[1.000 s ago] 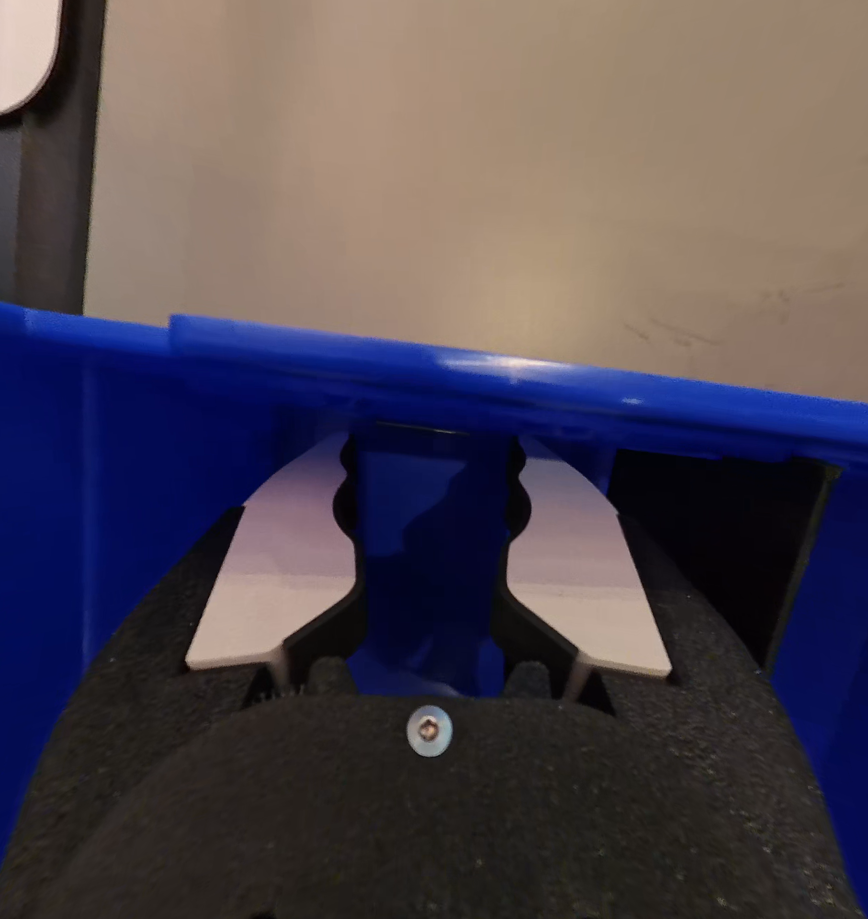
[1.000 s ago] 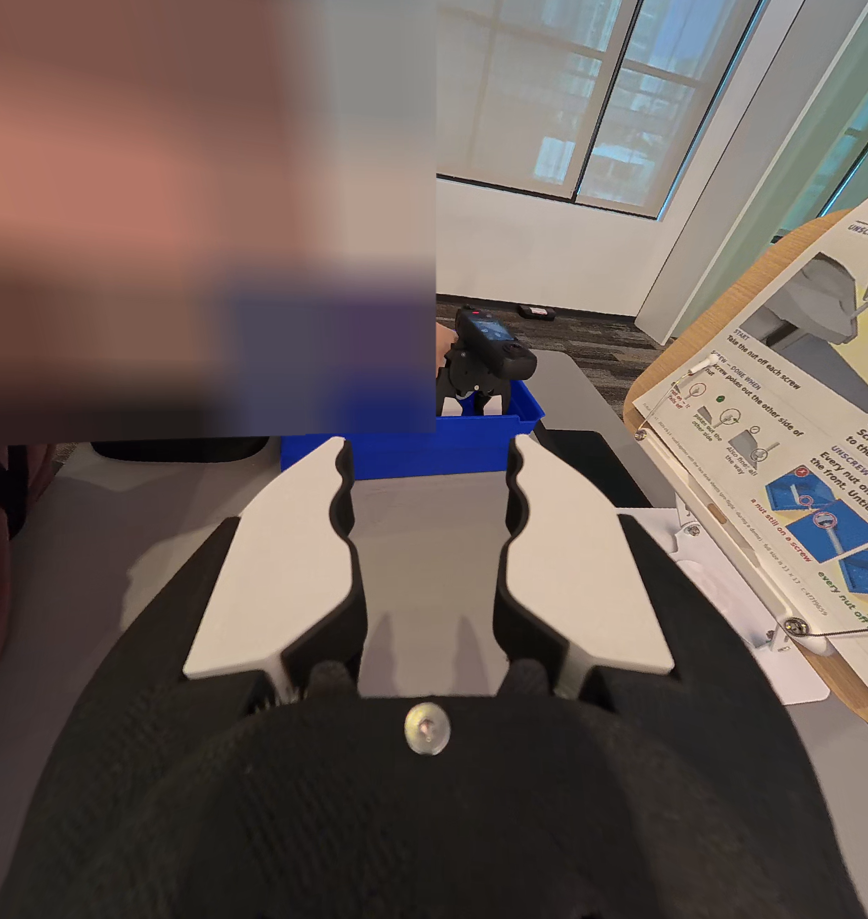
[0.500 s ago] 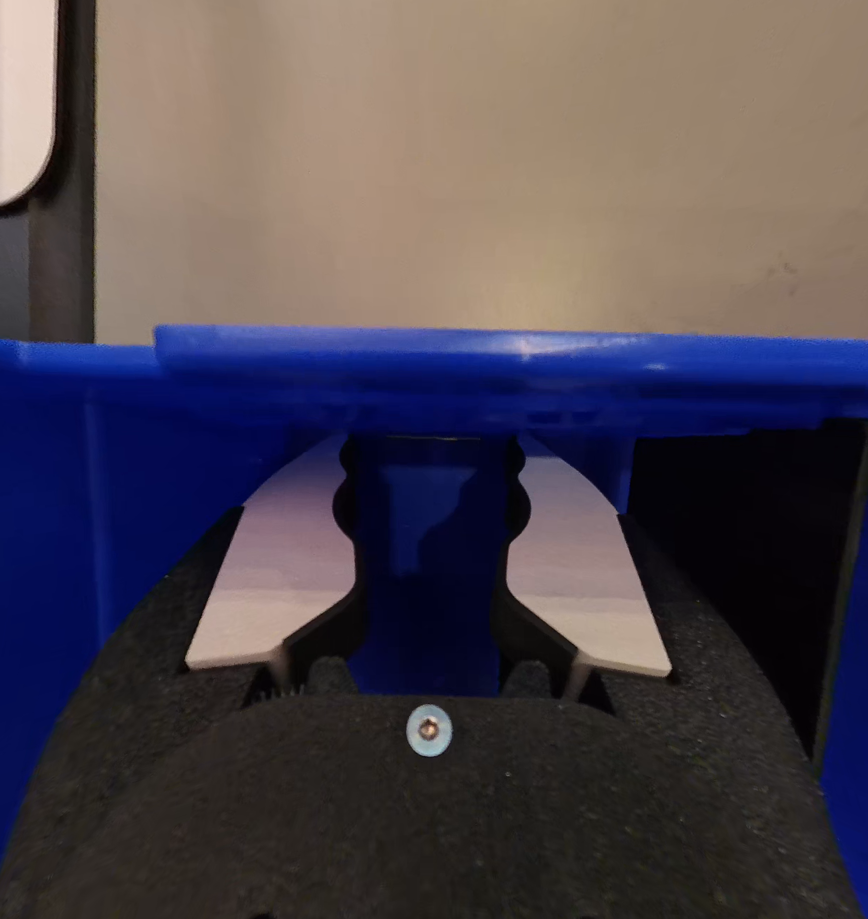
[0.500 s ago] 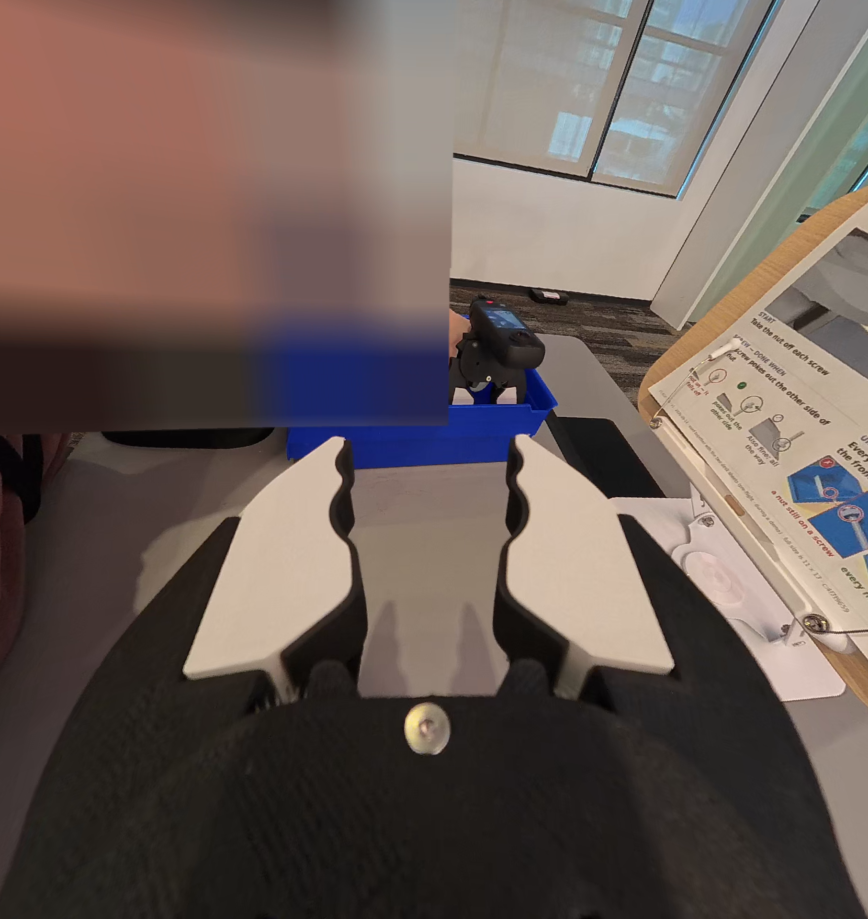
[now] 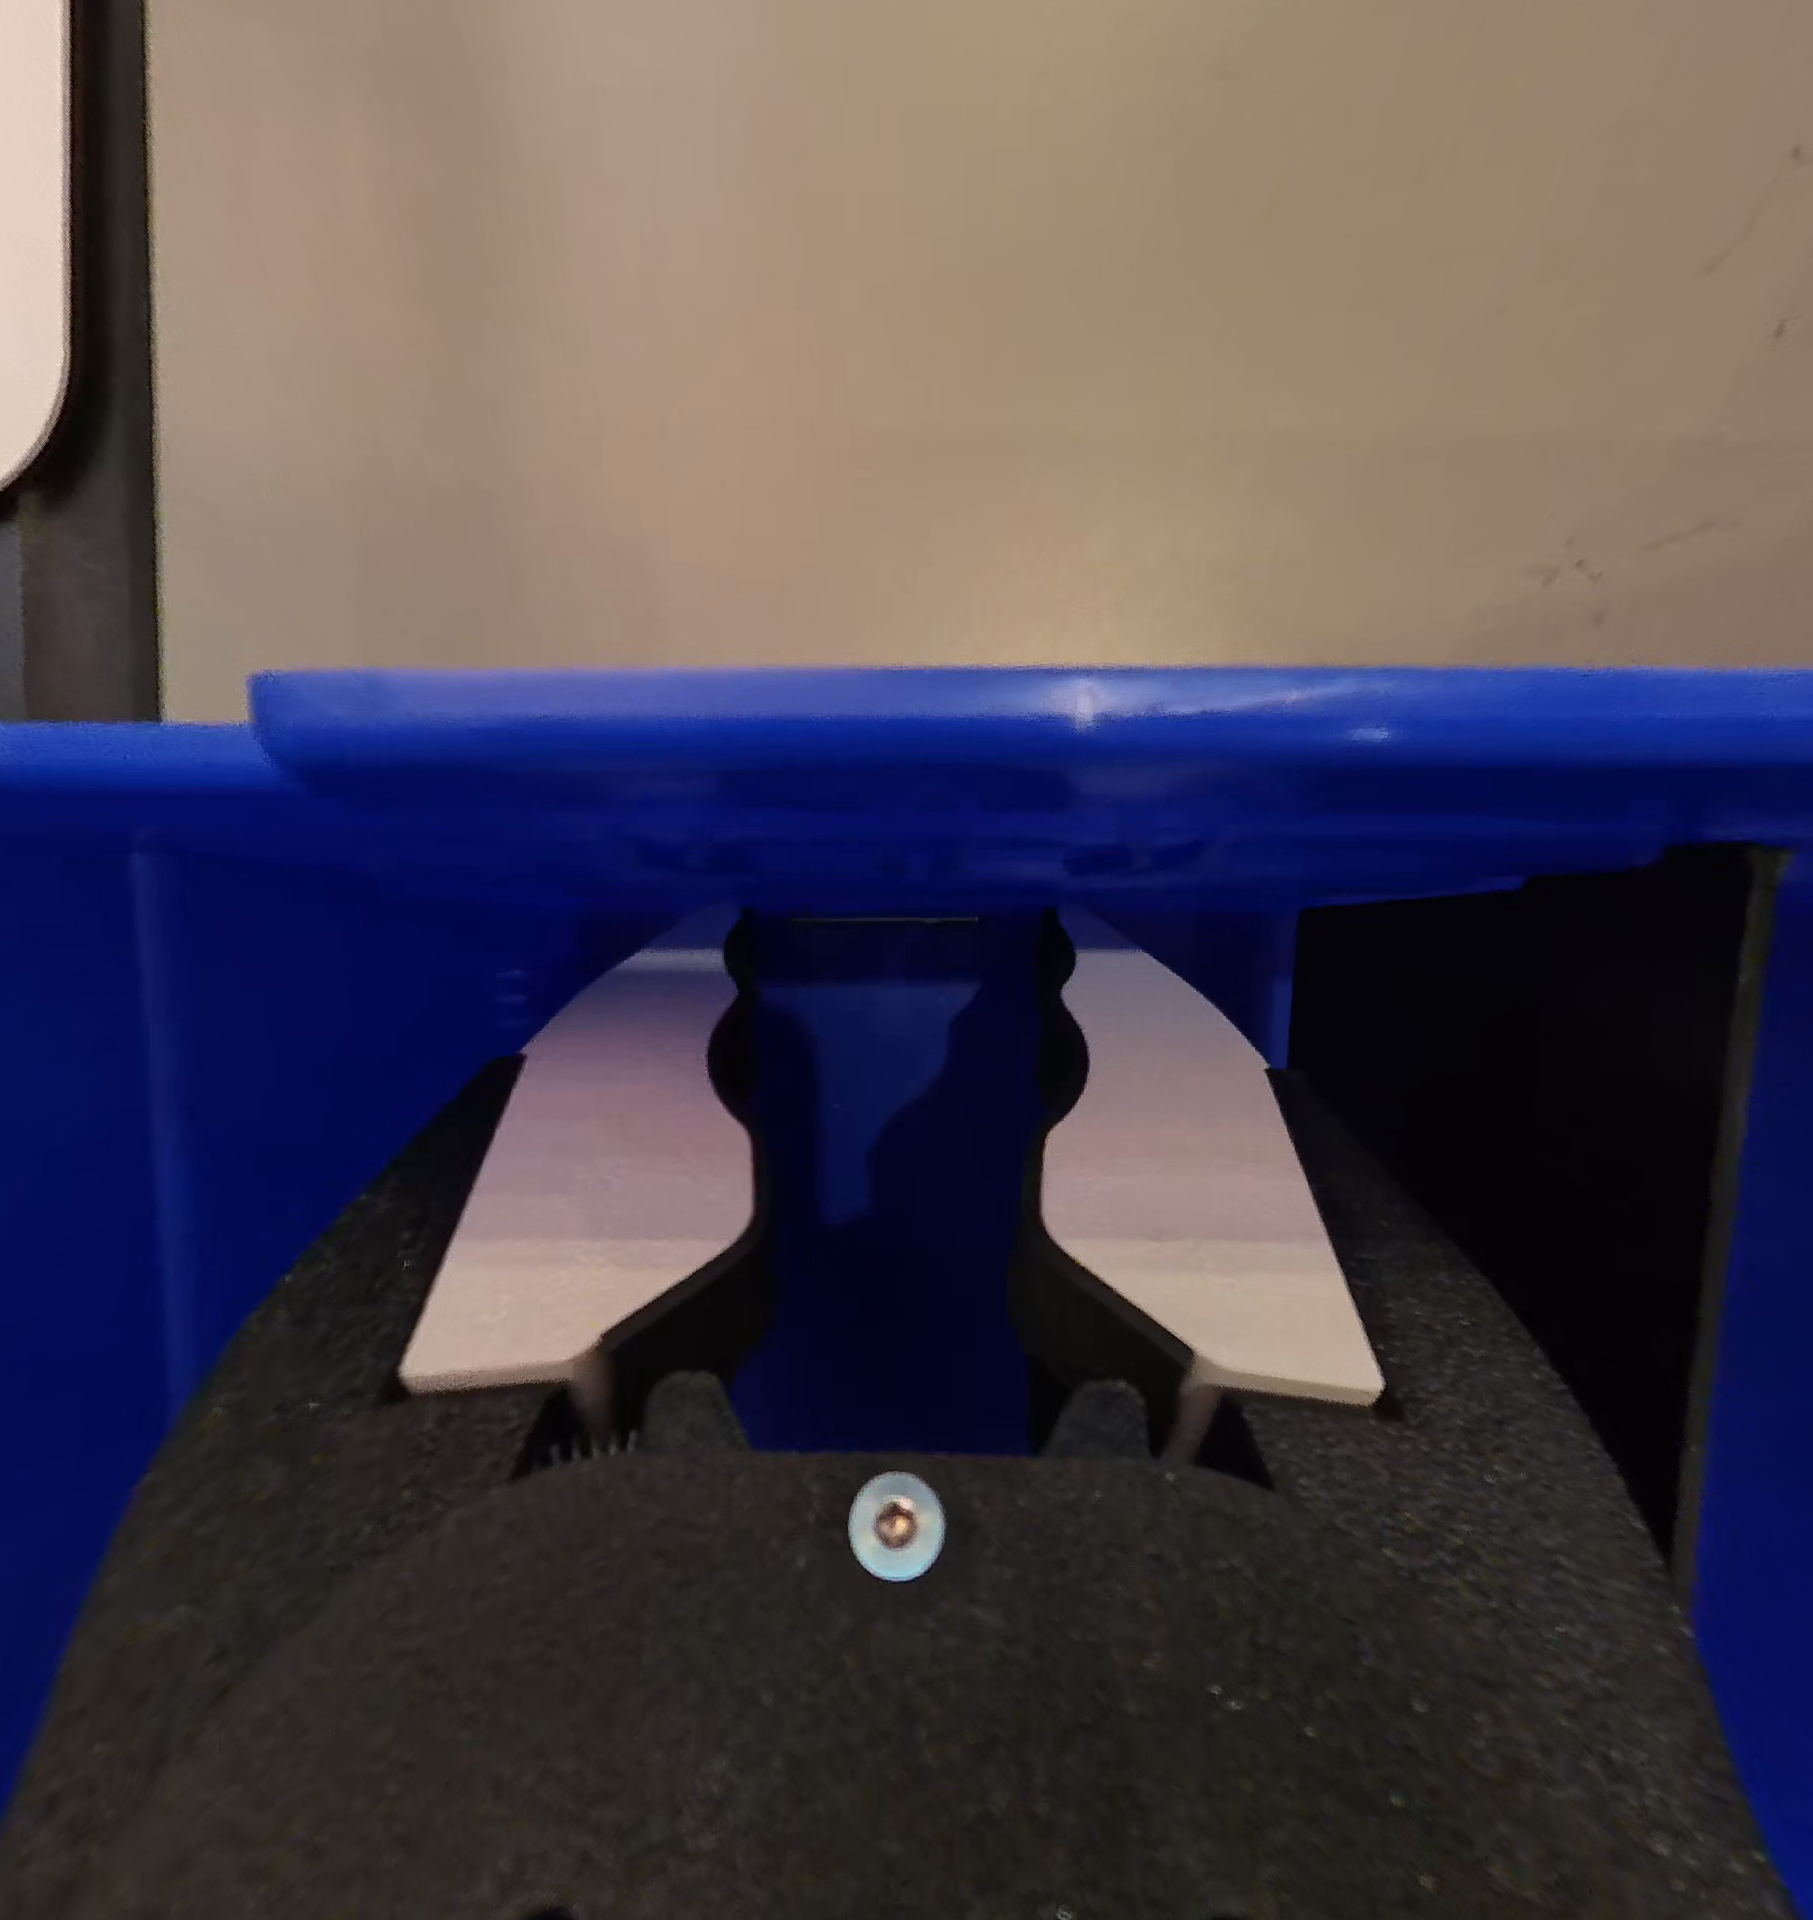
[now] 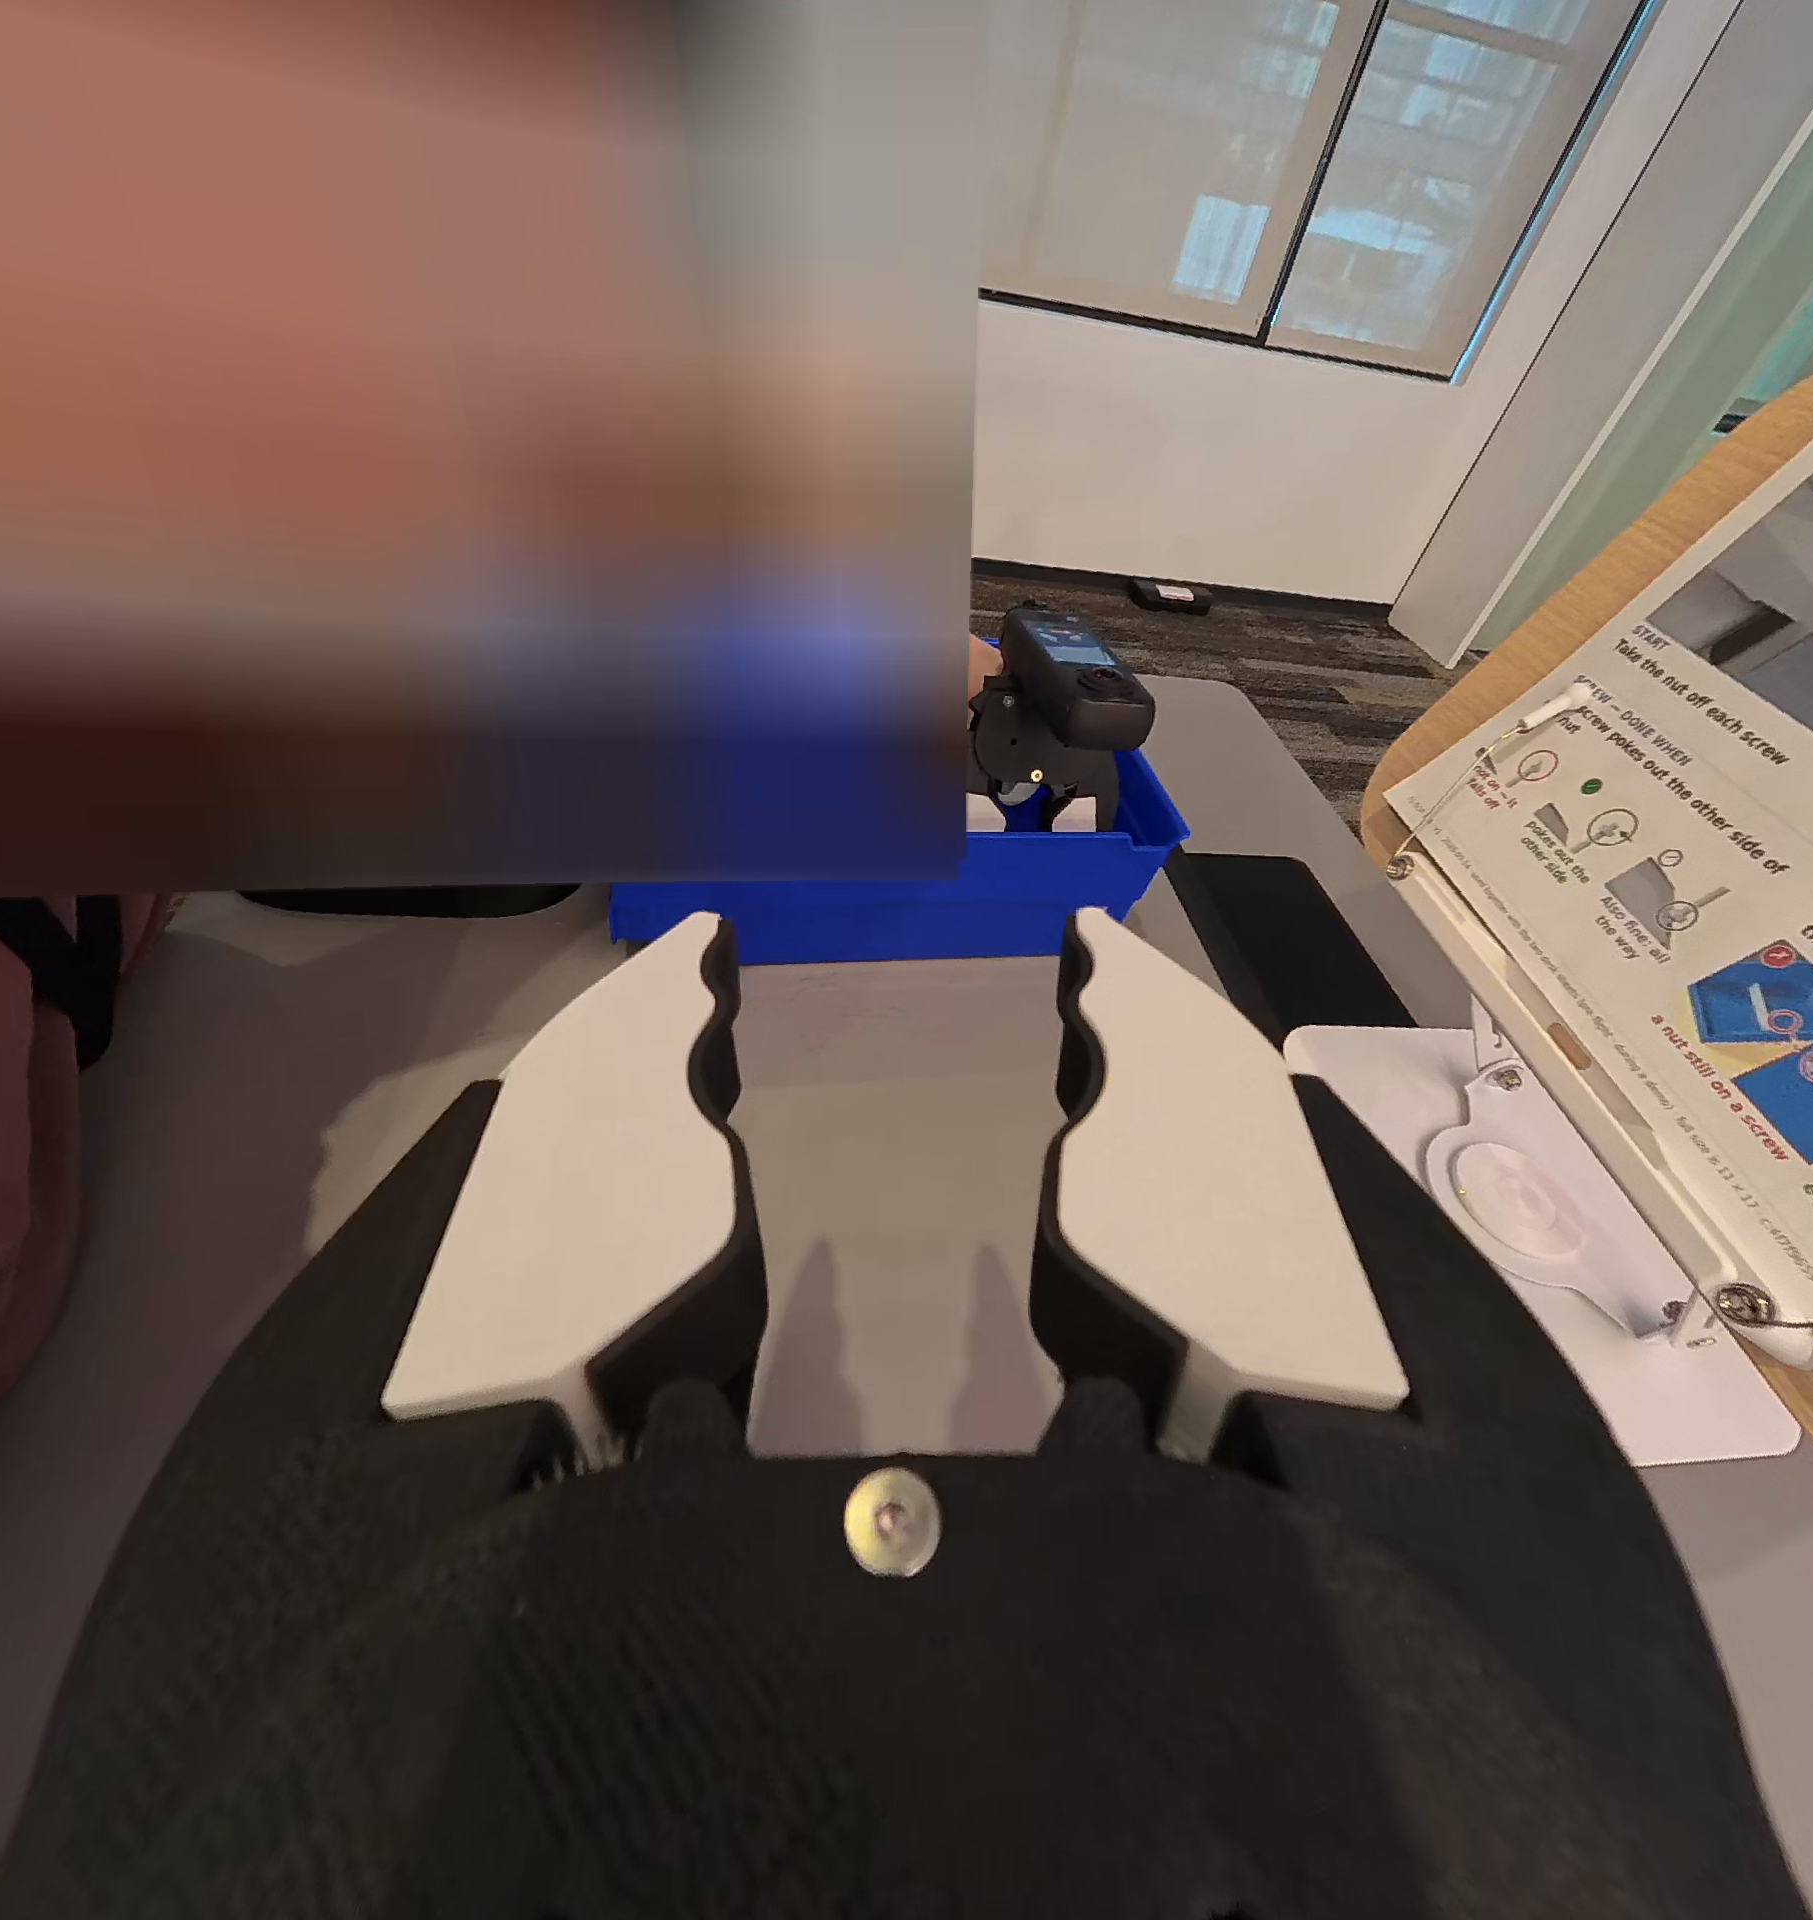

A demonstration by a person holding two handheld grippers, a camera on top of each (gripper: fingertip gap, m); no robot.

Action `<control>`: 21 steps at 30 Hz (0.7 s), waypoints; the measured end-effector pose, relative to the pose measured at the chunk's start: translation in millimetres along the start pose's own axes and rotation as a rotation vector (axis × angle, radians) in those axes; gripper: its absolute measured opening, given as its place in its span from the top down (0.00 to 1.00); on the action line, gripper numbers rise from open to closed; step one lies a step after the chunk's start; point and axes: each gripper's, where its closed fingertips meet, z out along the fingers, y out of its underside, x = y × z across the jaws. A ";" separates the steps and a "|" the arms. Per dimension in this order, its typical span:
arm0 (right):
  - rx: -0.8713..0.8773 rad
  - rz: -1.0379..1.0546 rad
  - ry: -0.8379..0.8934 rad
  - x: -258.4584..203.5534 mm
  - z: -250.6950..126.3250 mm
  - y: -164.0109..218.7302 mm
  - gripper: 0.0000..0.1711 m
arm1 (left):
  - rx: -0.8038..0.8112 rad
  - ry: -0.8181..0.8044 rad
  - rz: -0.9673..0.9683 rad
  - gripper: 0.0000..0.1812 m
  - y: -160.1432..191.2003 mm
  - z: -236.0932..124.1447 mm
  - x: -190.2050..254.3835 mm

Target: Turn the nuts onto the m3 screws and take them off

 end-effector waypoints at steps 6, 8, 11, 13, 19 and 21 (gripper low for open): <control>-0.001 -0.001 -0.003 -0.6 -1.2 -0.4 0.65 | -0.004 -0.008 -0.016 0.73 0.4 -0.3 1.6; -0.004 -0.001 -0.005 -1.1 -0.9 0.1 0.65 | -0.006 -0.007 -0.005 0.80 0.5 -0.8 3.9; -0.015 -0.002 -0.009 -2.1 0.1 1.9 0.65 | -0.002 -0.003 -0.003 0.80 0.5 -0.8 4.2; -0.025 -0.003 -0.015 -3.2 0.9 3.4 0.65 | 0.000 -0.002 -0.005 0.80 0.4 -0.8 4.0; -0.035 -0.004 -0.024 -4.3 2.5 5.9 0.65 | -0.044 -0.010 -0.004 0.80 3.7 -2.4 5.2; -0.039 -0.001 -0.026 -4.1 3.2 7.1 0.65 | -0.074 -0.009 -0.005 0.80 7.6 -4.3 7.0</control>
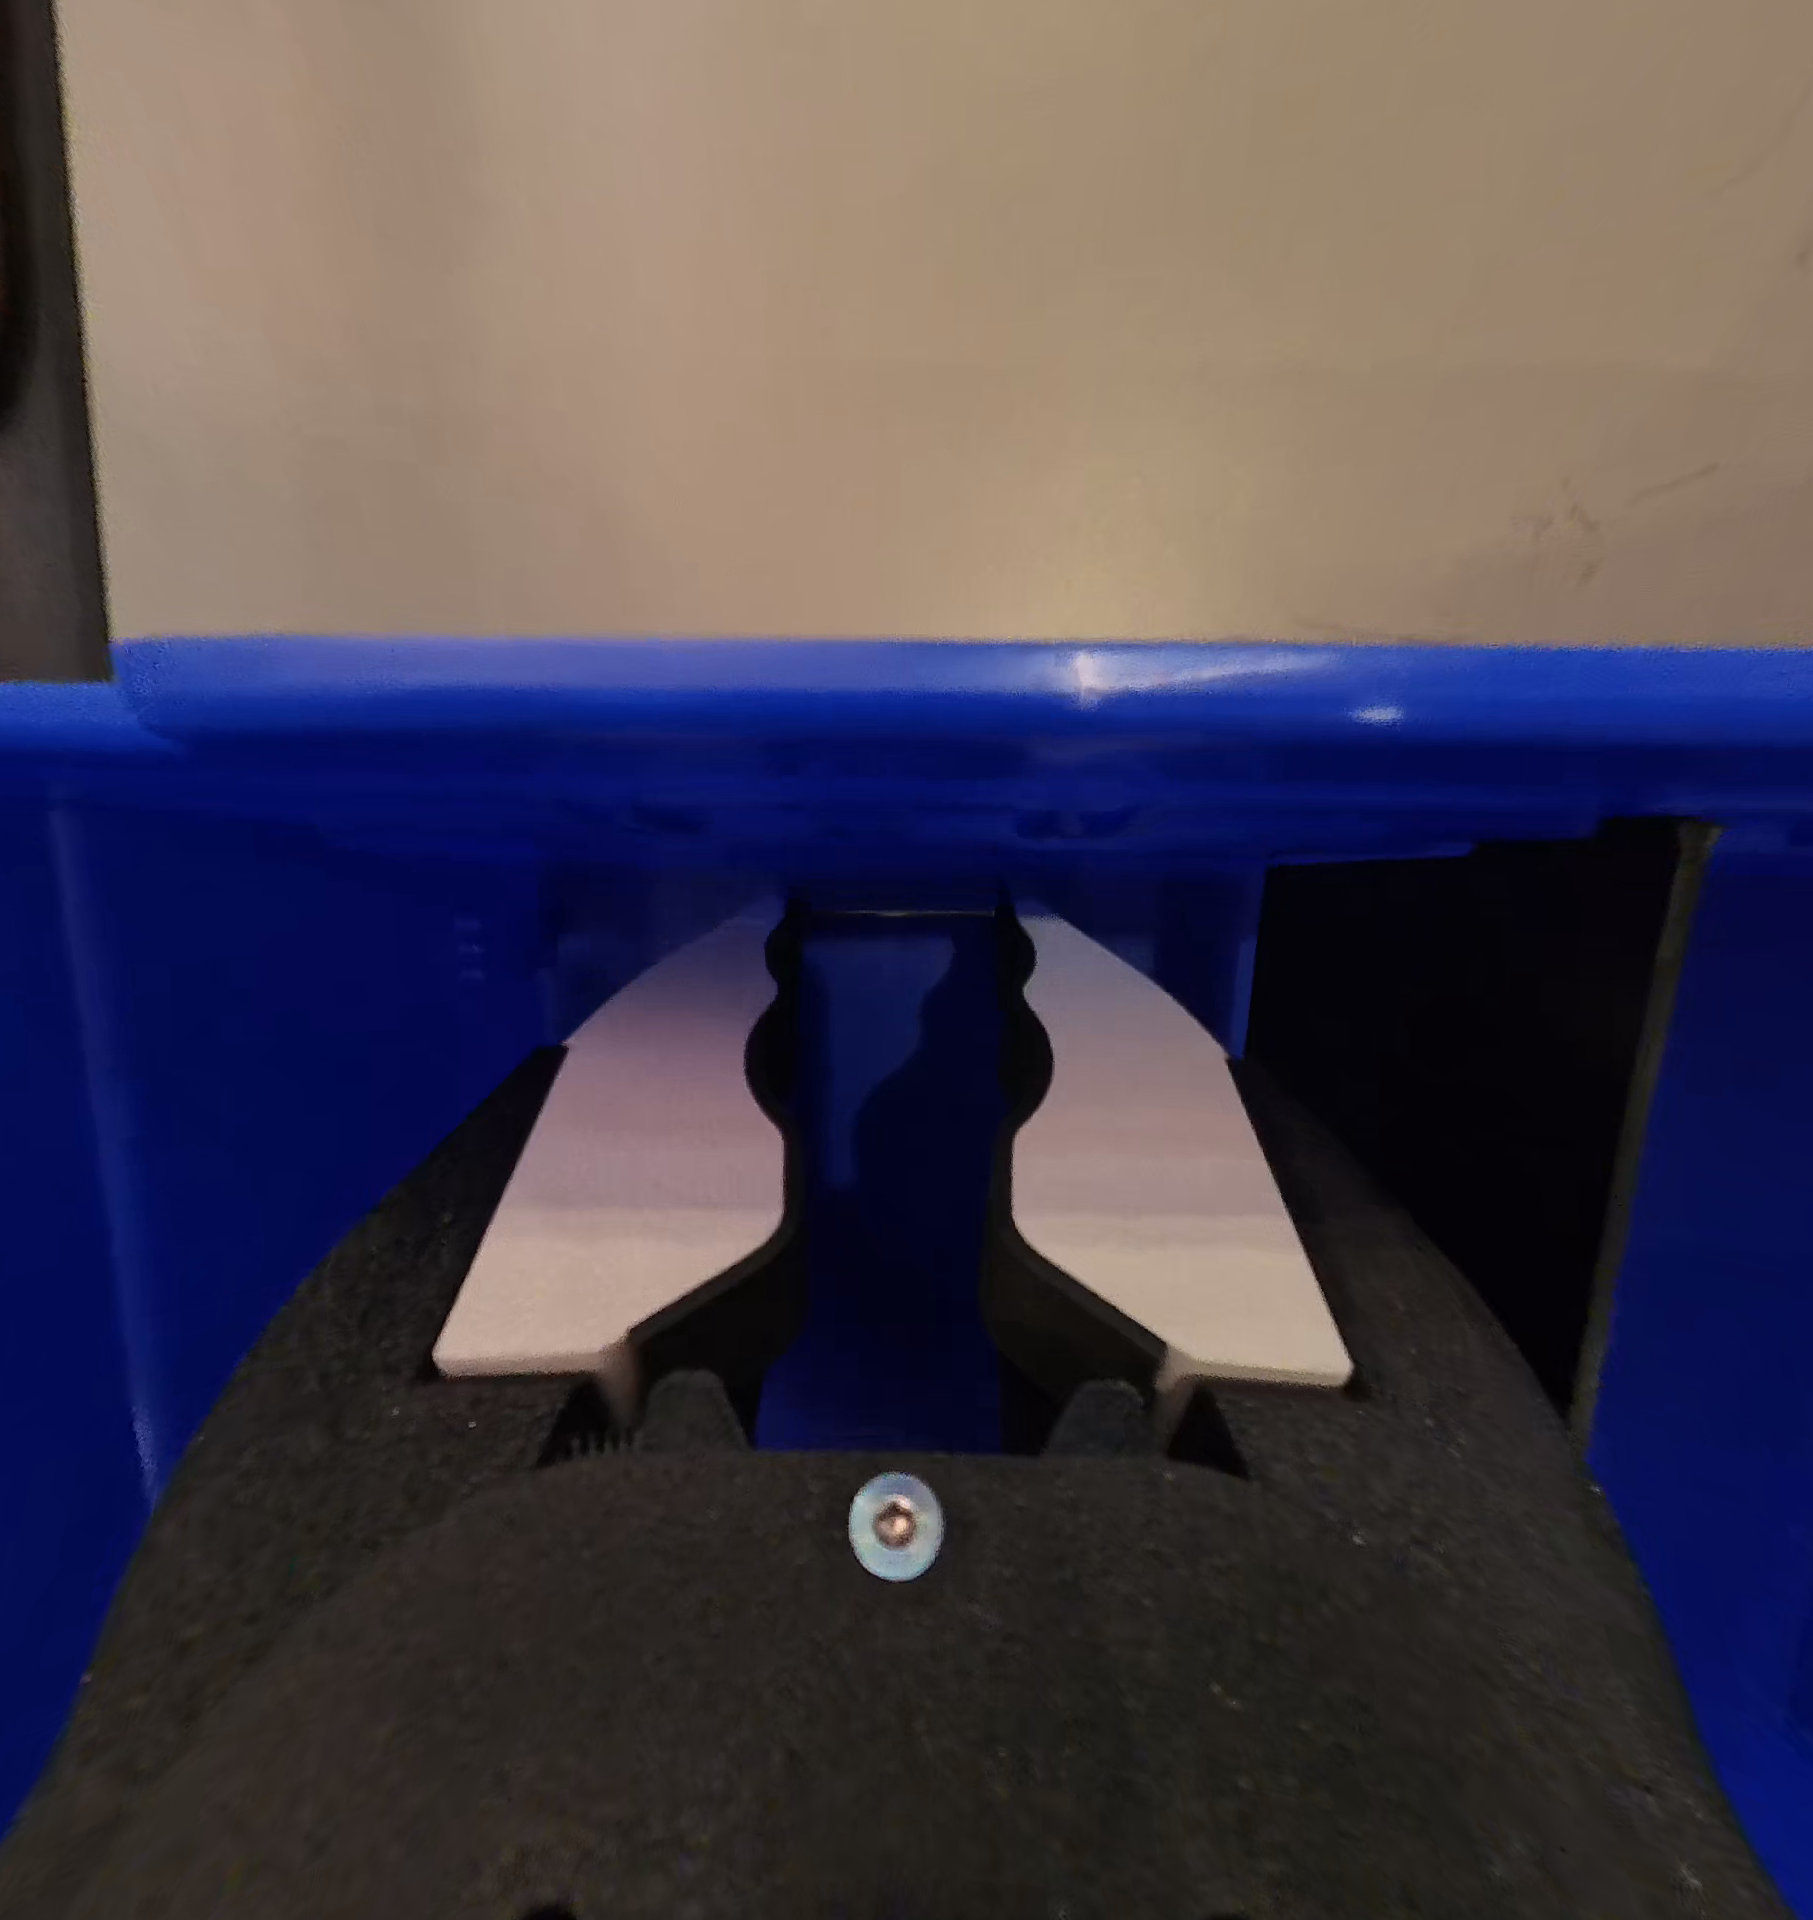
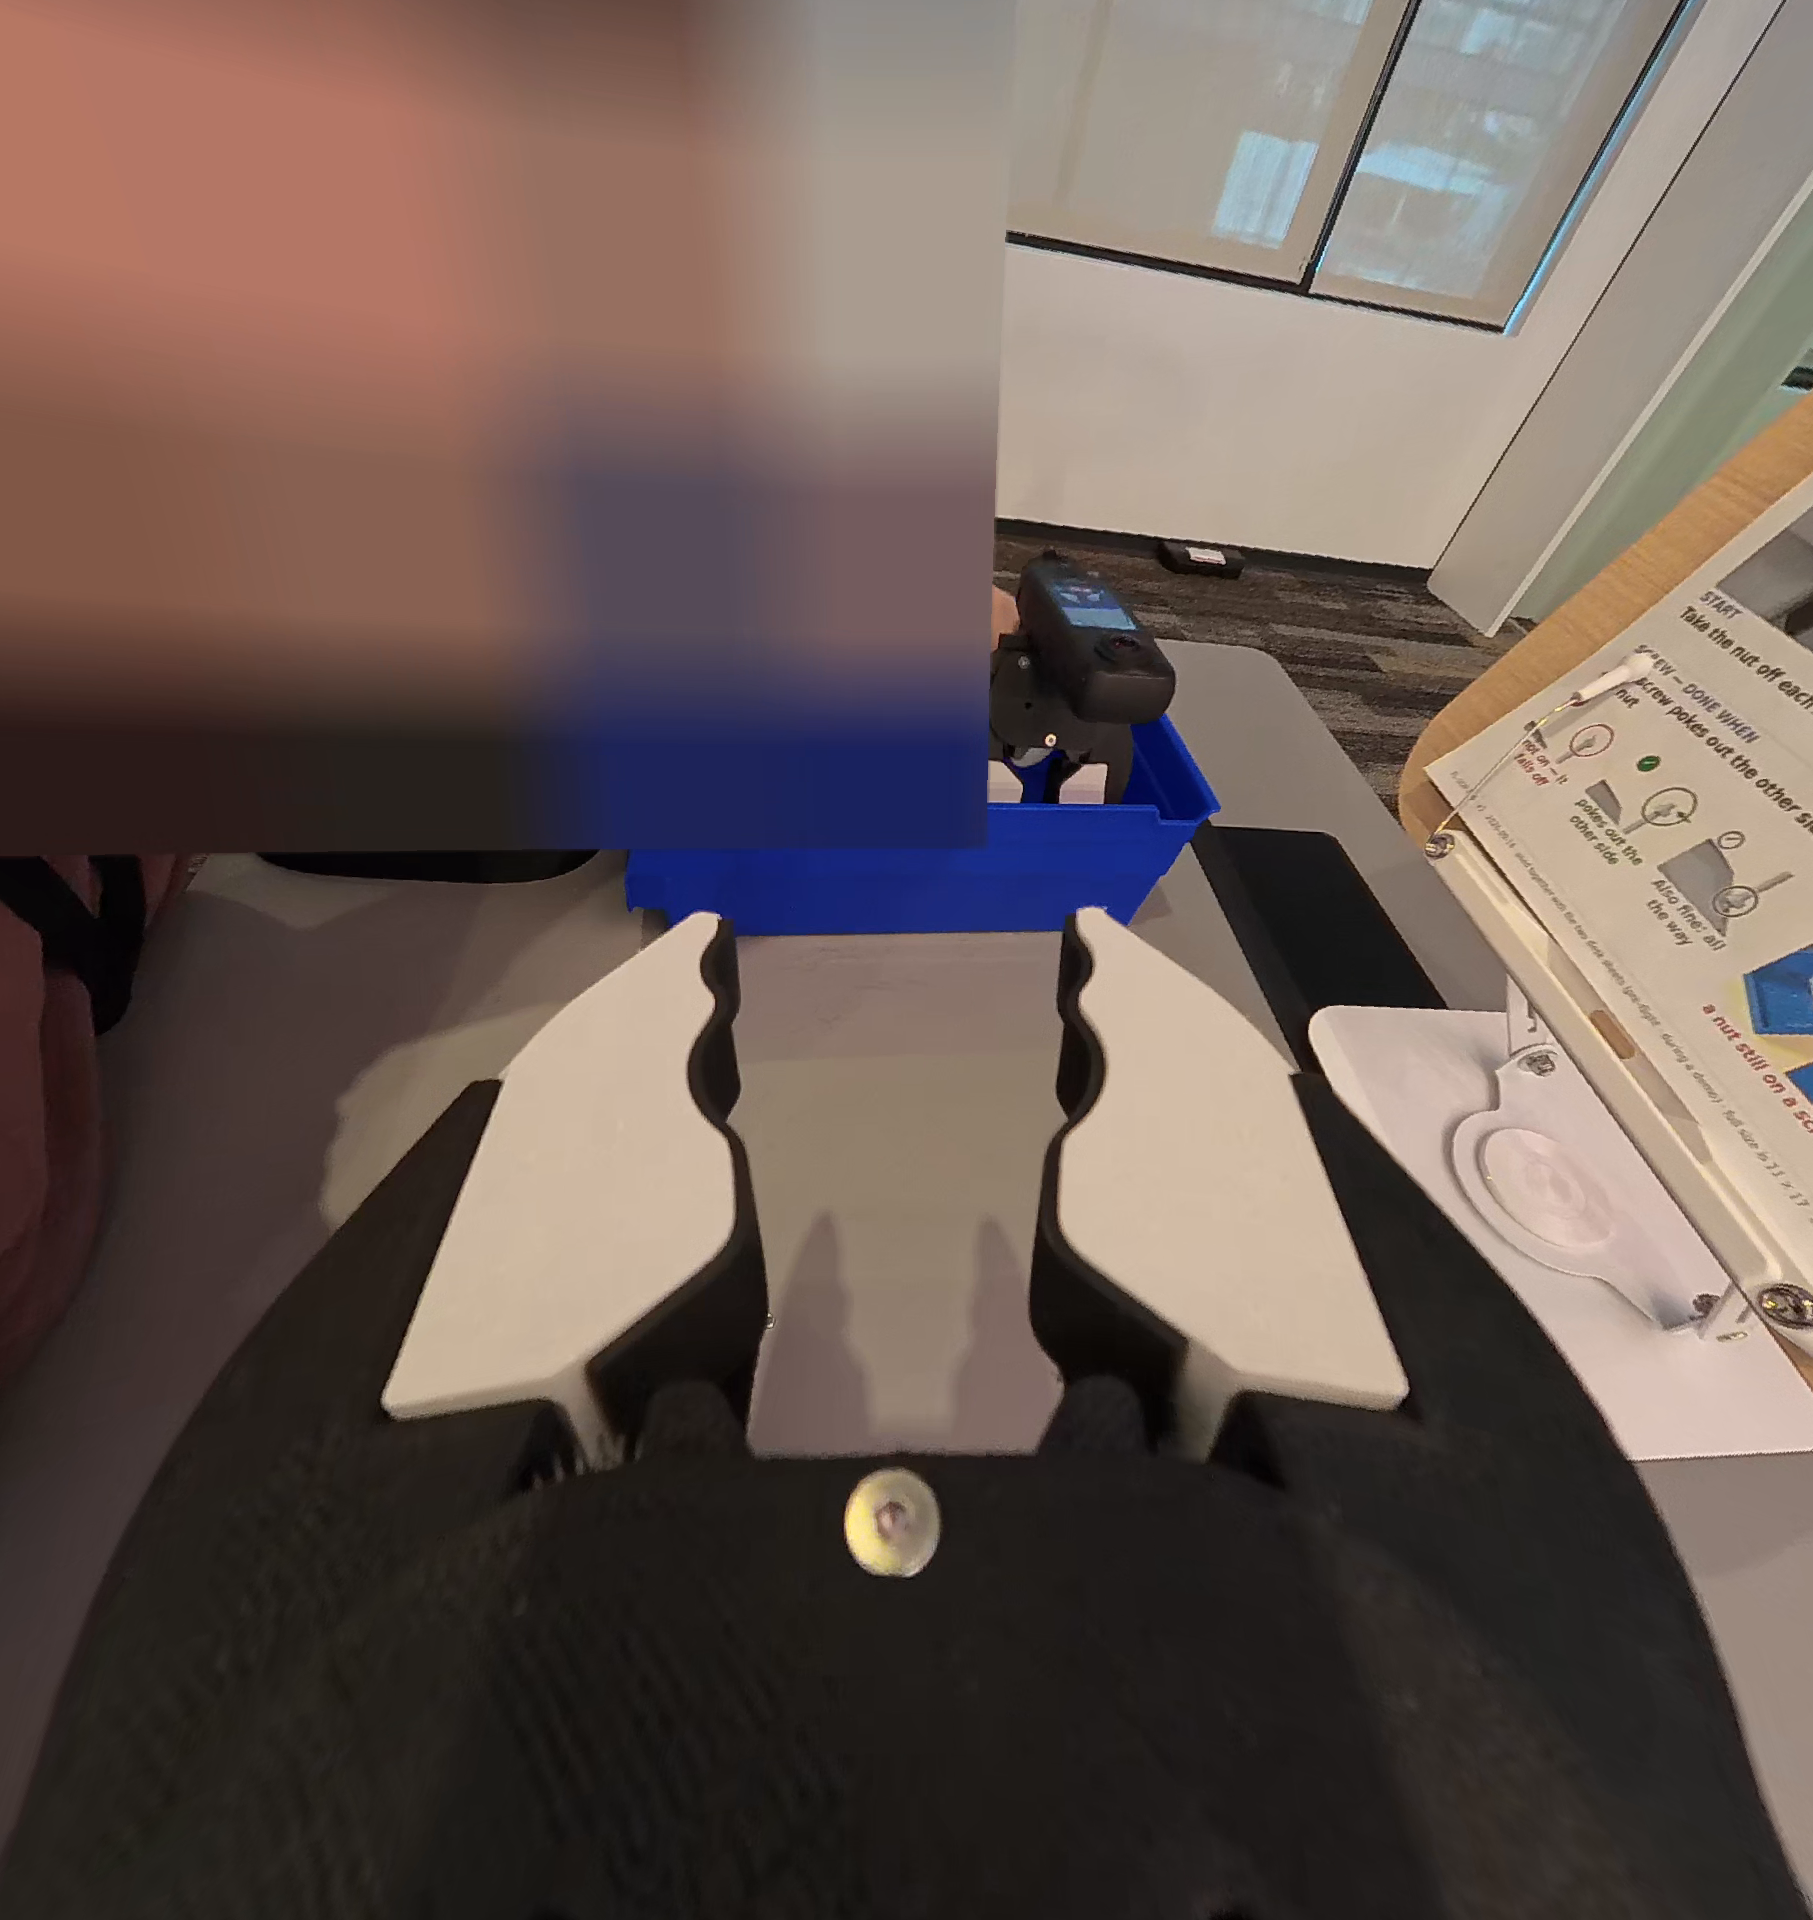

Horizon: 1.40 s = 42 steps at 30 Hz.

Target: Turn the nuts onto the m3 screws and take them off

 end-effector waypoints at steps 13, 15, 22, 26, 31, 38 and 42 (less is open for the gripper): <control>-0.016 -0.004 0.006 2.4 -0.7 3.9 0.65 | -0.048 -0.121 -0.029 0.80 19.1 -38.8 -5.7; -0.011 0.002 0.020 6.0 -2.4 3.8 0.65 | -0.009 -0.170 -0.052 0.80 15.8 -56.6 -10.4; 0.045 0.220 0.088 32.1 -1.0 5.3 0.65 | 0.183 -0.376 -0.044 0.80 -34.8 -136.2 1.5; 0.165 0.452 0.041 35.6 4.9 -5.2 0.70 | 0.275 -0.436 0.036 0.80 -89.4 -155.5 34.3; 0.231 0.636 -0.075 21.1 21.8 -12.4 0.74 | 0.367 -0.427 0.163 0.80 -162.1 -145.7 82.3; 0.266 0.826 -0.215 4.7 29.0 -17.9 0.79 | 0.428 -0.425 0.257 0.80 -230.6 -140.0 129.7; 0.286 0.884 -0.285 -2.7 29.5 -21.3 0.85 | 0.404 -0.440 0.287 0.80 -243.3 -139.3 145.7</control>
